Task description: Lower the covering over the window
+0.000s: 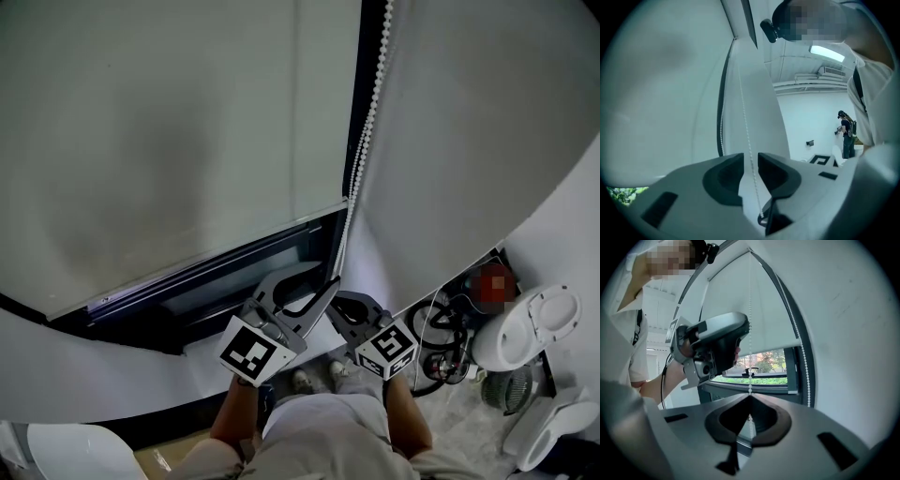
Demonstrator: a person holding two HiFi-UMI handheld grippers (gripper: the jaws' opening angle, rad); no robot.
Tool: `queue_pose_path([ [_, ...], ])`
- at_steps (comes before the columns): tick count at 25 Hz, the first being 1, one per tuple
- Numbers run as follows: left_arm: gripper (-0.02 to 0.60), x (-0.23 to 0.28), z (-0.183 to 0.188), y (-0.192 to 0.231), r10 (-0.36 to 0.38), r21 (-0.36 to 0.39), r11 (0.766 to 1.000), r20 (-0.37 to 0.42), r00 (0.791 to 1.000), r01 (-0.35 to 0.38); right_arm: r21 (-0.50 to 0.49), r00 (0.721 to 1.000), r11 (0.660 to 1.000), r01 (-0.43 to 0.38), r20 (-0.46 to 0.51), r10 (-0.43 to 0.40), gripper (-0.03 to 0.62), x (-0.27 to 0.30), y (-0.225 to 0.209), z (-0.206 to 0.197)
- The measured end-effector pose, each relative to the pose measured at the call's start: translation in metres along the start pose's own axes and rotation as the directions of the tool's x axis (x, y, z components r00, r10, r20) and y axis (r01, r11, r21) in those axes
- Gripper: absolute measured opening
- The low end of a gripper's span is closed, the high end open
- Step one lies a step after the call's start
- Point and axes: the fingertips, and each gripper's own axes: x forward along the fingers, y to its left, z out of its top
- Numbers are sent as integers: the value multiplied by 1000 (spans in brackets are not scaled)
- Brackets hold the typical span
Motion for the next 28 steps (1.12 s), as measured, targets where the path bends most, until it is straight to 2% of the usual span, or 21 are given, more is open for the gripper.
queue_pose_path([
  [4,92,10,7,0,4,-21,1000,7,1000,-4,-1,1000,1000,-2,4,2,-5,-1,2,-1],
  [9,34,14,9,5,52,-23,998,33,998,-51,-5,1000,1000,-8,3,8,-5,1,6,0],
  [13,17,12,5,3,67,-42,997,47,997,-65,-29,1000,1000,-6,-19,5,-5,6,7,-3],
  [17,14,9,-17,-3,61,-63,996,14,998,-60,-54,996,998,-12,-93,7,-5,12,15,-24],
  [28,14,-2,-87,-15,52,-117,991,-98,994,-63,34,978,999,0,-206,7,-5,17,13,-92],
])
